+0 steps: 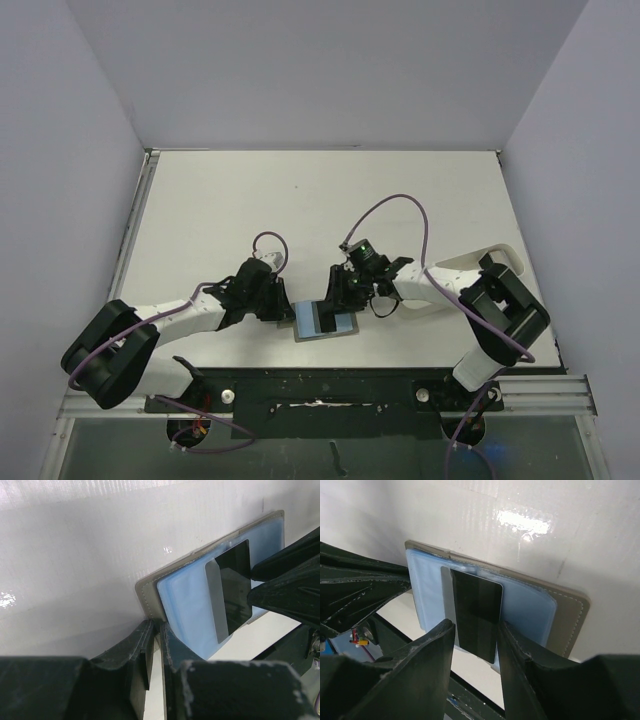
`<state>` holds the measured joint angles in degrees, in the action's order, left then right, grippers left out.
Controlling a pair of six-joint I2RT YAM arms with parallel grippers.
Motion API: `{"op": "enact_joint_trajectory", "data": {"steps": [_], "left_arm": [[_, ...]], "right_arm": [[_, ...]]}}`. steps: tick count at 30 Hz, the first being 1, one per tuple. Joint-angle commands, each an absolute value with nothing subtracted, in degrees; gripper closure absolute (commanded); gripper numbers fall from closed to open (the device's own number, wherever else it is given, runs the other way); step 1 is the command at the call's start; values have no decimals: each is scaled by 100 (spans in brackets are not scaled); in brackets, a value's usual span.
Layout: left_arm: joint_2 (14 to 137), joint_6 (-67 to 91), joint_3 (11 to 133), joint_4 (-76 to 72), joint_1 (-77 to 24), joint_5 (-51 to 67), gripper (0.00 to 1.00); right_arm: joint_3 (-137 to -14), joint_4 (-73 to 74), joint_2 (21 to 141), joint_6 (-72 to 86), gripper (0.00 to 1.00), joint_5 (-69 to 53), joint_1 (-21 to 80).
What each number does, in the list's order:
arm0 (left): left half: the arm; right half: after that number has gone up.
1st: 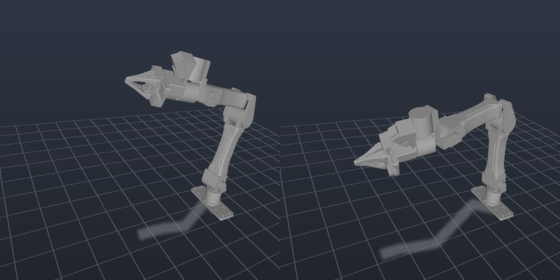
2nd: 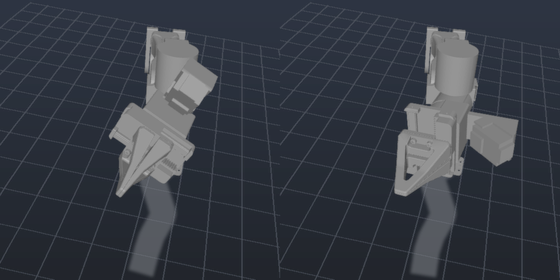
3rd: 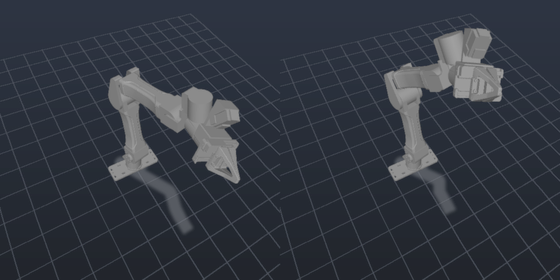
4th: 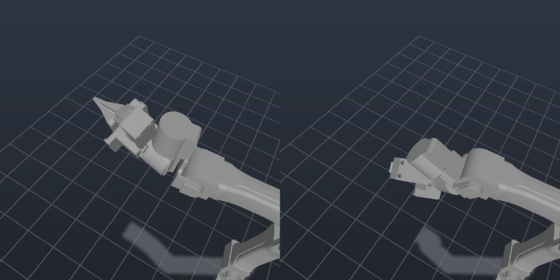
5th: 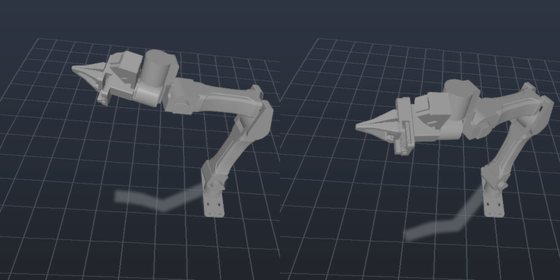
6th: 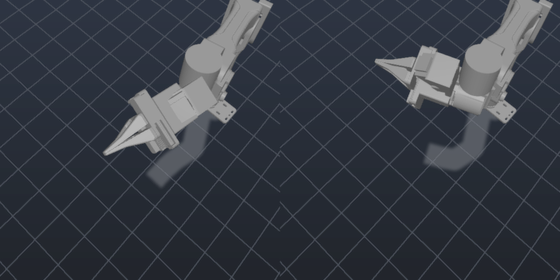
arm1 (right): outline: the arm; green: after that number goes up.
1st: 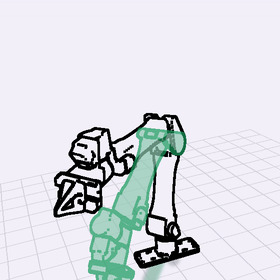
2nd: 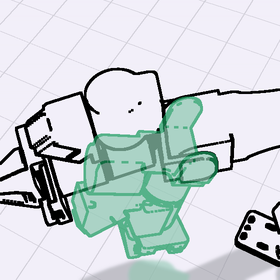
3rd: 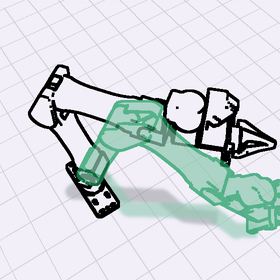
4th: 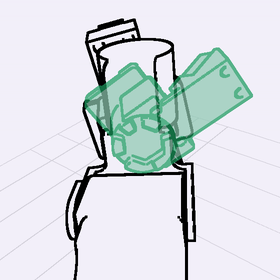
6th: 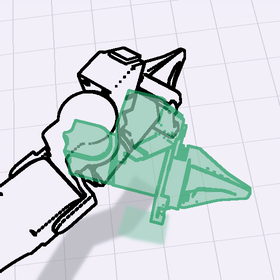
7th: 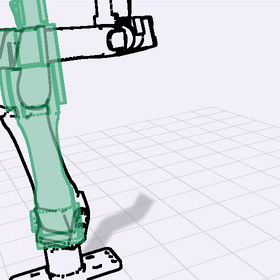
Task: Put the credit cards into the card holder
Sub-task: Insert the credit card into the card holder.
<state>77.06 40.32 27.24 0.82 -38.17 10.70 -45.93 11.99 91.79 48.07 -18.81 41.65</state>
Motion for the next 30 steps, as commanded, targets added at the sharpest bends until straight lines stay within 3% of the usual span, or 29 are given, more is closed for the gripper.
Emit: {"op": "enact_joint_trajectory", "data": {"steps": [1,30], "left_arm": [[7638,4046,2674,149,-3841,1001,89],[7638,4146,2720,-65,-3876,1154,89]], "right_arm": [[-4674,742,9264,4977,60,-2052,4244],[-5060,472,9494,5189,60,-2240,4572]]}}
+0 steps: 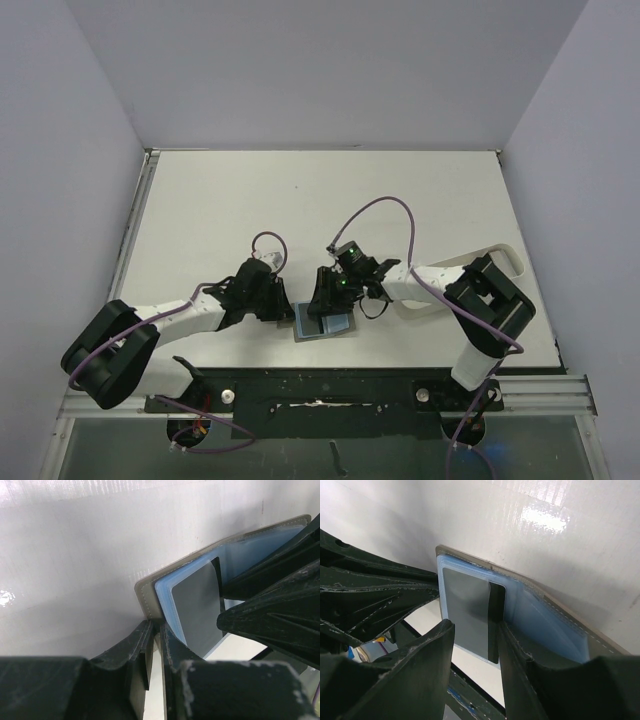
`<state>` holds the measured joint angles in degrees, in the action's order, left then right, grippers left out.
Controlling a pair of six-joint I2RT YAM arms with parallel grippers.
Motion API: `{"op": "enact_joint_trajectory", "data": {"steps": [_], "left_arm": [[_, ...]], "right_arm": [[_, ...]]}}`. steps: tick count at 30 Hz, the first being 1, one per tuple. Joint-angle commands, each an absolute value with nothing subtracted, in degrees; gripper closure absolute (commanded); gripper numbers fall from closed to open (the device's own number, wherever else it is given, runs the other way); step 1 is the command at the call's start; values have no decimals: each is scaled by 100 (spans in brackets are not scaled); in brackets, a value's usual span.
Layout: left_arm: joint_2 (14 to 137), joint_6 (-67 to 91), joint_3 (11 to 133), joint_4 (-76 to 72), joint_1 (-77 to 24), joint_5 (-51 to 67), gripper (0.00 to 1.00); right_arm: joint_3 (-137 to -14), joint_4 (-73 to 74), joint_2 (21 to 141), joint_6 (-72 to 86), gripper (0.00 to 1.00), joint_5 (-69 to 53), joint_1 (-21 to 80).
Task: Put the credit cards into the card holder
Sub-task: Insert the credit card into the card holder.
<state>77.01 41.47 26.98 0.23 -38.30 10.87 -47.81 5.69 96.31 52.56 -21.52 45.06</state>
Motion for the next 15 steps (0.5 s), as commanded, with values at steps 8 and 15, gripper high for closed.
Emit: {"op": "enact_joint_trajectory", "data": {"steps": [8,15], "left_arm": [[7288,4160,3041,262,-3873,981,86],[6756,4321,3262,326,-3876,848,83]], "right_arm": [[-5458,1380,9115,4519,59,-1813,4492],[-5530,1723,8563,4133,59,-1545,4313]]}}
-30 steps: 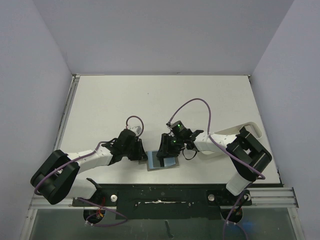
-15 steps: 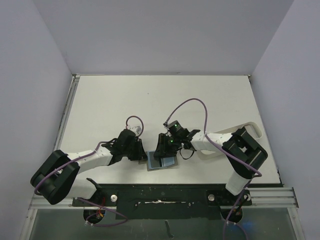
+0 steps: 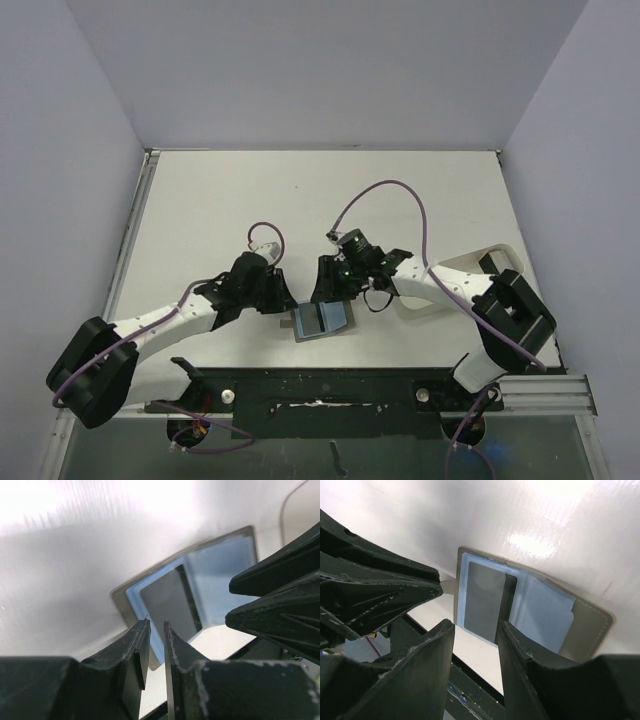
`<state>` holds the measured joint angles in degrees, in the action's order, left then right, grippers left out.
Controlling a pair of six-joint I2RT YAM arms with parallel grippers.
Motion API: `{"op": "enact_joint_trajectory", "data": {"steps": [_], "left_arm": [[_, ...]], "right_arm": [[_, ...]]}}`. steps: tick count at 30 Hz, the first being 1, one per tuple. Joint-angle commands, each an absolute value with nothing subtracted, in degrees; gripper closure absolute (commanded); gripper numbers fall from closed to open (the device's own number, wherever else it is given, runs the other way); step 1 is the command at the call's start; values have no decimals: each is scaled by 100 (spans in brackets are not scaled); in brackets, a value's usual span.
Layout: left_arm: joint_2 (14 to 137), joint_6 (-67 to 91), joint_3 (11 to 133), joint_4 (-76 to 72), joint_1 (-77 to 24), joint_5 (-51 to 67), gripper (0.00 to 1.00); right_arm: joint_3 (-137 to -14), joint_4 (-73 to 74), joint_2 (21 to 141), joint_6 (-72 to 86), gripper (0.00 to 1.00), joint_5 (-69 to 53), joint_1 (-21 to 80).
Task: Put the credit cards into the card holder
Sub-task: Insert the credit card into the card holder, then pick up the credit card from the storage box.
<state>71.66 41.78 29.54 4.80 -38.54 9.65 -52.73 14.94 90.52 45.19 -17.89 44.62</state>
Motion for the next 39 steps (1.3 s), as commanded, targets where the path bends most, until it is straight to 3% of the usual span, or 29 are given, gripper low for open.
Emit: {"op": "enact_joint_trajectory", "data": {"steps": [1,15,26,39], "left_arm": [[6698,4369,3239,196,-3878,910,83],[7496,4319,3271,-1224,-3994,2259,83],[8182,4376,3410,-2135,-4075,2662,83],[8817,4445,3615,-2524,-4174,2936,83]], "right_arm": [[-5559,1845,8480,4071,59,-1482,4228],[-6640,4012,7857,2188,59,303,2260],[-6415,3468,7365,456,59,1268,732],[-5433,2683,7426,-1218,59,1303,-902]]}}
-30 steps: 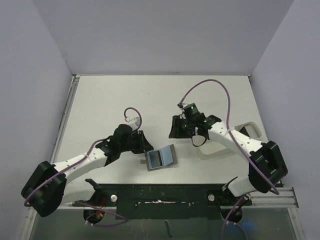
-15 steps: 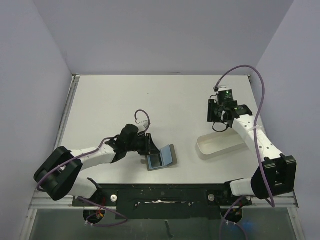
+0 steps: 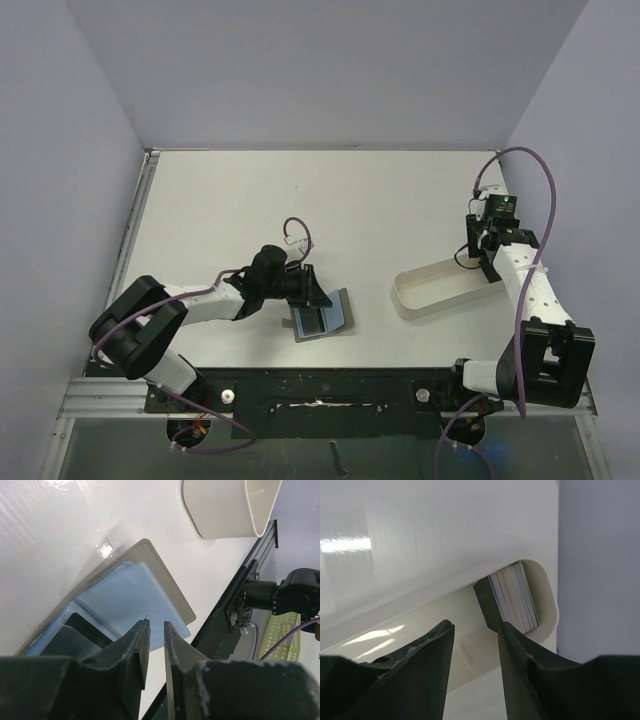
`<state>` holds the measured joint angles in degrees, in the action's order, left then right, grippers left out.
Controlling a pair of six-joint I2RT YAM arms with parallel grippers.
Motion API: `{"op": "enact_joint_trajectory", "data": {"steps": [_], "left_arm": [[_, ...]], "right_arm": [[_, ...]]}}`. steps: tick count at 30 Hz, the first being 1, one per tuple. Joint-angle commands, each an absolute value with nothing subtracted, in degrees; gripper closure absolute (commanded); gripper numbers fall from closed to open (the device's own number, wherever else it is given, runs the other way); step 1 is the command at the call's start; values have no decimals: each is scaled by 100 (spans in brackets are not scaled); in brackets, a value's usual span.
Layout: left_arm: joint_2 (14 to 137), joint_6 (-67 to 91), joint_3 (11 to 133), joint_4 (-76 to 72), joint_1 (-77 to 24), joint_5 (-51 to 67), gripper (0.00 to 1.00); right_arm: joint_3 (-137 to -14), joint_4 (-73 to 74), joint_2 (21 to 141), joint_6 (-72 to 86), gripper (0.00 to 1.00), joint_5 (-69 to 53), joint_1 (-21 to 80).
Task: Put the credit cards into the card holder
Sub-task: Pick up the credit card from the storage box.
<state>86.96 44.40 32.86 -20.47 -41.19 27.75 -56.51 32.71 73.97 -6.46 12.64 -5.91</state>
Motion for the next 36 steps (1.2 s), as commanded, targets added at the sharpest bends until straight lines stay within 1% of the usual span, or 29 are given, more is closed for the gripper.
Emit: {"op": "enact_joint_trajectory", "data": {"steps": [1,5,8,14,20,36], "left_arm": [[8833,4473,3613,-2553,-4187,2894,83],[8995,4555,3648,-2674,-4260,2844,83],[9099,4590,3716,-2700,-4349,2867,83],[9097,4648,3727,-2761,-4527,2783,83],[9159,4633,3727,-2763,-4557,2743,83],[9315,4729,3632,-2979,-4570,2835,83]], "right_arm": [[-5398,2630,7486,-1233,58,1301,-943],[-5474,2532,7805,-1339,56,1346,-1089],[-5581,2536,8118,-1405,54,1671,-1105],[-5554,2325,8402,-1517,51,1877,-1134],[-5479,2081,8569,-1775,52,2355,-1090],[-5332,1918,8844,-1688,52,2350,-1092]]}}
